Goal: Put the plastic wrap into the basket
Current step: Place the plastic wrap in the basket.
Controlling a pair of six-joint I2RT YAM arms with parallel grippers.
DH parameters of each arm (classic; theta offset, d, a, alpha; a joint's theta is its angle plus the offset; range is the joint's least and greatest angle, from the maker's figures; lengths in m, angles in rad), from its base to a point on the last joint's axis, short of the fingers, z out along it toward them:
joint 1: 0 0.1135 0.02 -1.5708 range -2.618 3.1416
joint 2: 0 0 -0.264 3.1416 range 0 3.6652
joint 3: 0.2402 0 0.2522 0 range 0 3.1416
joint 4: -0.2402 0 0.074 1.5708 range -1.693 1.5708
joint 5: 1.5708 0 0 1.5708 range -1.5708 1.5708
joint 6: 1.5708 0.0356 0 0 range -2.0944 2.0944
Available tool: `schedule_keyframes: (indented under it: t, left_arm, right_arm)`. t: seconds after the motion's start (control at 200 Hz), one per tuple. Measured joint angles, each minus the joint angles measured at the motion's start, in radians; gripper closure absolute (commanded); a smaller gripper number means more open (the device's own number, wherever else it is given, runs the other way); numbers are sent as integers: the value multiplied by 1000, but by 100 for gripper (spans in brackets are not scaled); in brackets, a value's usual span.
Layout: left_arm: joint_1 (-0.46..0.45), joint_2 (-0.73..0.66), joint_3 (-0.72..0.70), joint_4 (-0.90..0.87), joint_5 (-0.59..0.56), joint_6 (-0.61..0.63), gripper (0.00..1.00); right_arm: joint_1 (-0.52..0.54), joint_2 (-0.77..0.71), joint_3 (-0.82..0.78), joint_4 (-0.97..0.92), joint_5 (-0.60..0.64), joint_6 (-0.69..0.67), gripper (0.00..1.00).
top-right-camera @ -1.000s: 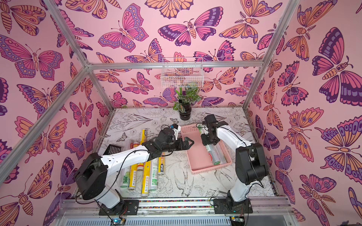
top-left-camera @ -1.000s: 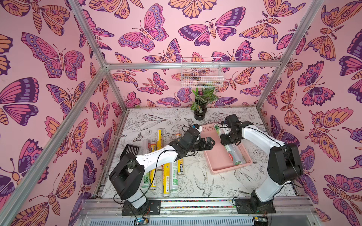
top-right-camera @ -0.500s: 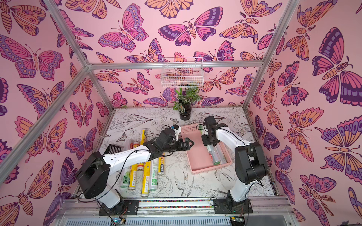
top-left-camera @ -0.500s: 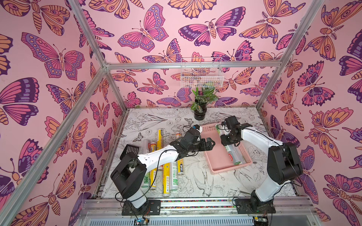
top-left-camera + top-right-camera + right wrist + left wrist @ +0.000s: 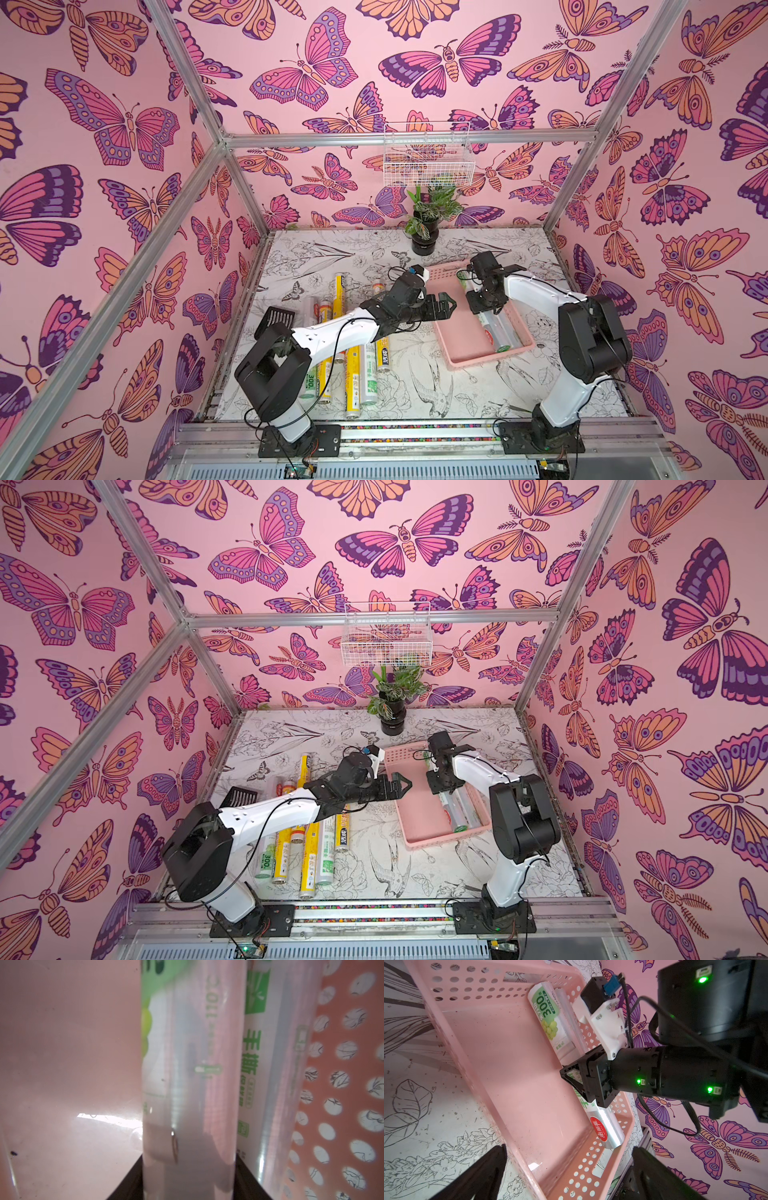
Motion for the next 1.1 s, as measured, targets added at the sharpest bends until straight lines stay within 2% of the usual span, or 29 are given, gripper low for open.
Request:
schedule_keyframes:
  t: [0.531,0.961,1.097]
  left_arm:
    - [2,0,0,0,17,0,0]
    - [2,4,0,0,26,0,0]
    - [2,4,0,0,25,1,0]
  right_arm:
    - [22,1,0,7,77,1,40]
    - [45,-2,0,43,162,8,42]
    - [44,-43,-13,53,172,27,42]
